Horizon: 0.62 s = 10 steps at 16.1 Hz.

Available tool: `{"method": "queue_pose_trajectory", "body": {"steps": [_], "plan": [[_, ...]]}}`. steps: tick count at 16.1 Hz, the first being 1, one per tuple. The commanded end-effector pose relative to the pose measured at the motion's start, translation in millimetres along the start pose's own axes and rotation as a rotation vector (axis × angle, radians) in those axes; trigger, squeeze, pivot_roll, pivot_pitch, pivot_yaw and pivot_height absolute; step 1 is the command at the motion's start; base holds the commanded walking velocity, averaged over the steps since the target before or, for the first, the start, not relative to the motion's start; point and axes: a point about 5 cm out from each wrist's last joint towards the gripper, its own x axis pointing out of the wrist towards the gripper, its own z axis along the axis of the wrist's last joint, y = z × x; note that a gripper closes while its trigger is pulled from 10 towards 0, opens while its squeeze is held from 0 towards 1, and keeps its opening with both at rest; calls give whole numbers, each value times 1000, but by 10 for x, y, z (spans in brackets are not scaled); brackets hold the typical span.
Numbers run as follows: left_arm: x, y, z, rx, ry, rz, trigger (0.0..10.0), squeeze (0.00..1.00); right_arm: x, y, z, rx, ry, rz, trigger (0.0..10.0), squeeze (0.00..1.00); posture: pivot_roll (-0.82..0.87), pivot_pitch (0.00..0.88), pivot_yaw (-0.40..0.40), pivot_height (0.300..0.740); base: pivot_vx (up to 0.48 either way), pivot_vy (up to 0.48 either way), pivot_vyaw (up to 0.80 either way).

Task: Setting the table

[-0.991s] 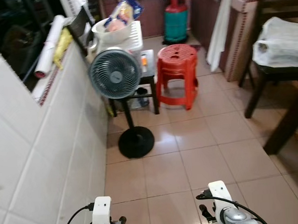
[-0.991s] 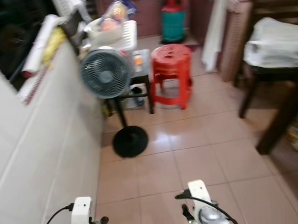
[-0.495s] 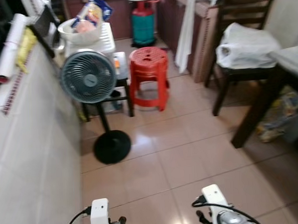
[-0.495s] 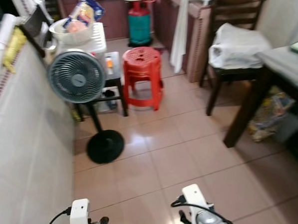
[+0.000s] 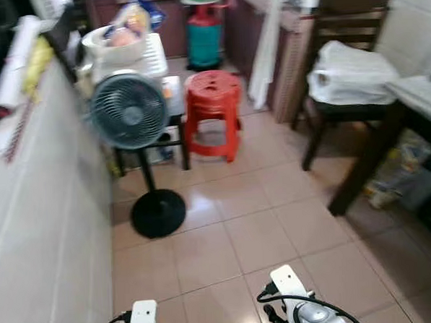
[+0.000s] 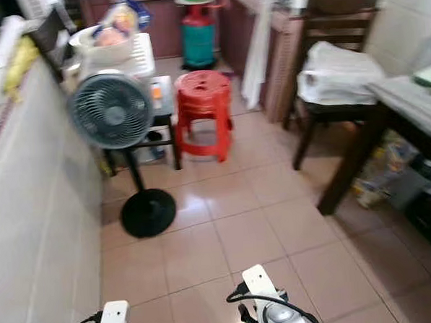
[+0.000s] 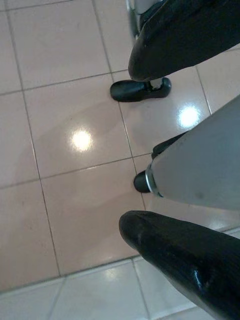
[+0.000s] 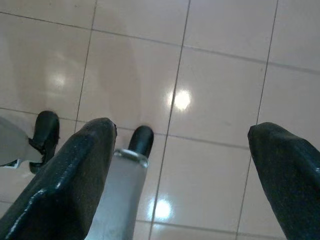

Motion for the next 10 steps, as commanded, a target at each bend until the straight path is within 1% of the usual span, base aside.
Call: {"method": "queue_pose_trajectory", "body": {"steps": [1, 2, 5, 6, 8, 9, 10], "plan": [[-8, 24, -19, 11, 2, 2, 10000, 0, -6, -124, 100, -11, -15, -20, 10000, 0, -60, 0, 1, 740, 0, 0, -769], [-12, 36, -25, 22, 1, 3, 10000, 0, -7, -150, 128, -10, -19, -21, 10000, 0, -65, 0, 9, 740, 0, 0, -769], [-18, 68, -17, 92, -5, 18, 10000, 0, -5, -150, 140, 5, -18, -29, 10000, 0, -77, 0, 24, 740, 0, 0, -769], [-20, 115, 24, 193, -12, 44, 10000, 0, -4, -156, 147, 45, -21, -41, 10000, 0, -84, 0, 34, 740, 0, 0, -769], [-8, 199, 221, 233, -40, 59, 10000, 0, -7, -183, 142, 181, -26, -70, 10000, 0, -91, 0, 50, 740, 0, 0, -769], [-7, 215, 259, 240, -46, 63, 10000, 0, -7, -185, 135, 204, -26, -75, 10000, 0, -94, 0, 56, 740, 0, 0, -769], [-3, 235, 346, 257, -63, 66, 10000, 0, -11, -185, 87, 238, -17, -89, 10000, 0, -109, 0, 75, 740, 0, 0, -775]]}}
